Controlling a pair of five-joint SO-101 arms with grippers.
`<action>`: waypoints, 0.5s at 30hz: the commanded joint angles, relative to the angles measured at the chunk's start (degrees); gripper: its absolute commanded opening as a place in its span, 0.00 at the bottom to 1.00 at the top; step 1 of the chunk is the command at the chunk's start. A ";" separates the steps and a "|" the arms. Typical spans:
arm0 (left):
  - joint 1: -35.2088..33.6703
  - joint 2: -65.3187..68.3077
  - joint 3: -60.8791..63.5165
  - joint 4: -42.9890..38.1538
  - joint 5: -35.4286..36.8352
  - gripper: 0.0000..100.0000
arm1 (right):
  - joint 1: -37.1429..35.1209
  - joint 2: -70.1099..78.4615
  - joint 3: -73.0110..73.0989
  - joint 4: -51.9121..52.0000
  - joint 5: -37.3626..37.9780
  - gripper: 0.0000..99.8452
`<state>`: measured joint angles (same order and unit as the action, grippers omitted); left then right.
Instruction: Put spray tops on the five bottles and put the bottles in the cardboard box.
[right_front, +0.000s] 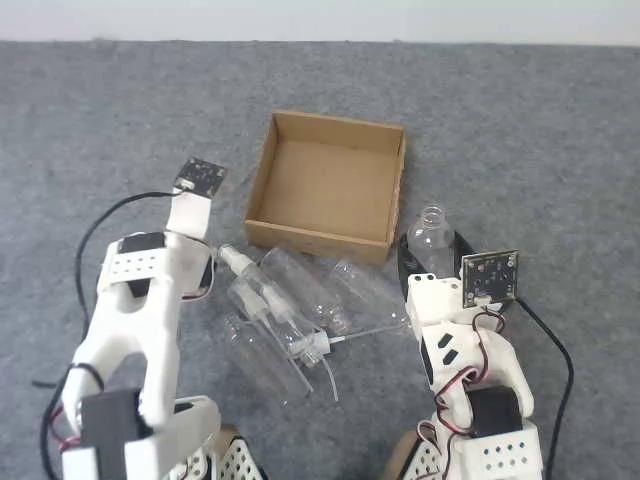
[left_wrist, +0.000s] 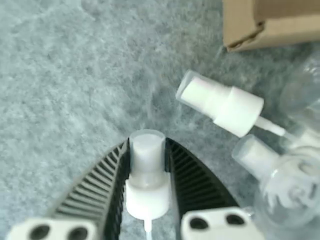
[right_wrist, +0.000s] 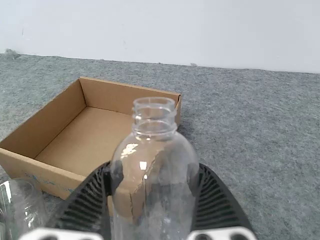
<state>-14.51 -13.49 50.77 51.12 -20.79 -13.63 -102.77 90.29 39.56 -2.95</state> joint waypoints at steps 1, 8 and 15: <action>0.00 -4.22 -1.89 0.00 2.99 0.01 | 0.13 -1.27 -0.26 -1.54 0.88 0.01; 0.00 -4.22 -12.79 10.55 8.88 0.01 | 0.04 -1.27 -0.26 -1.36 0.88 0.01; 0.00 -4.31 -20.44 15.38 10.11 0.01 | 0.04 -1.27 -0.26 -1.27 0.88 0.01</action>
<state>-14.51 -14.29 36.70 63.69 -11.56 -13.63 -102.77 90.29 39.56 -2.95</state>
